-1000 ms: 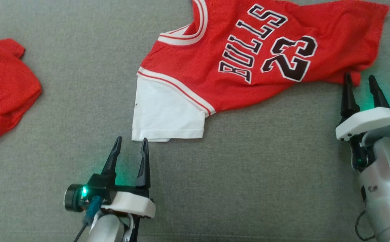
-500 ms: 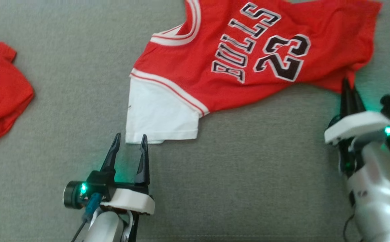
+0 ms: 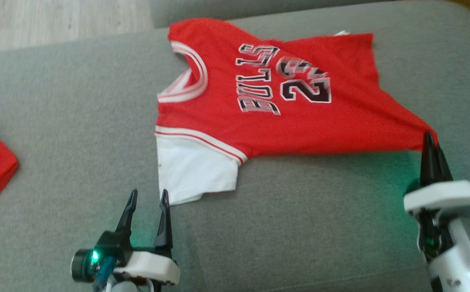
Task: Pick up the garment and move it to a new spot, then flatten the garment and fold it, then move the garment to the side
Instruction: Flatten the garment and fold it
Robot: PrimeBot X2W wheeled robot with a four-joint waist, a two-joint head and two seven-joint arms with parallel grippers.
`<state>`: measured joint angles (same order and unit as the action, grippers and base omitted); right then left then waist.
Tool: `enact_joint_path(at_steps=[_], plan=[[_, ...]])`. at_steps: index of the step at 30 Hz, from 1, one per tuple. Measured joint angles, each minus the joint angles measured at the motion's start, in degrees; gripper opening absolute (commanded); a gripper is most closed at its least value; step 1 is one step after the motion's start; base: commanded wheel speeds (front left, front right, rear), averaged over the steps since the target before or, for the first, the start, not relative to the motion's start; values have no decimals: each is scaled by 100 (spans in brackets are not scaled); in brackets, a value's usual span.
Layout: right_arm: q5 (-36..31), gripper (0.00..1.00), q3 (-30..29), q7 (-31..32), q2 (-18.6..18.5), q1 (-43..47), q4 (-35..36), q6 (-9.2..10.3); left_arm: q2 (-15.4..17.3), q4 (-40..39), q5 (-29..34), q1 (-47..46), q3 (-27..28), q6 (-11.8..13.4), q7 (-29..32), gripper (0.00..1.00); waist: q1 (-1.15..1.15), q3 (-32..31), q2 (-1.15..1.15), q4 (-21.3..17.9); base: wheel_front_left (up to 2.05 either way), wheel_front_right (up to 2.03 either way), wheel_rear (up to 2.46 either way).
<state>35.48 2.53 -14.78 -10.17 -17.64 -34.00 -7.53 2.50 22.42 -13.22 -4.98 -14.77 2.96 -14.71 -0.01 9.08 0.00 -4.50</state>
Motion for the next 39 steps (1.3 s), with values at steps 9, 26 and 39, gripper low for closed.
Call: enact_joint_path(at_steps=[9,26,39], plan=[[-1382,100,-749,0,-90,370,98,0,1,62,14,364,167,-3,0,100,1,-412,0,-84,0,0,0],[-3153,100,-442,0,614,1154,627,0,3,-47,312,516,374,-1,0,100,1,-870,0,143,0,0,0],[-3147,100,-246,0,621,1102,531,0,5,7,99,622,242,-103,0,100,1,-795,0,34,0,0,0]])
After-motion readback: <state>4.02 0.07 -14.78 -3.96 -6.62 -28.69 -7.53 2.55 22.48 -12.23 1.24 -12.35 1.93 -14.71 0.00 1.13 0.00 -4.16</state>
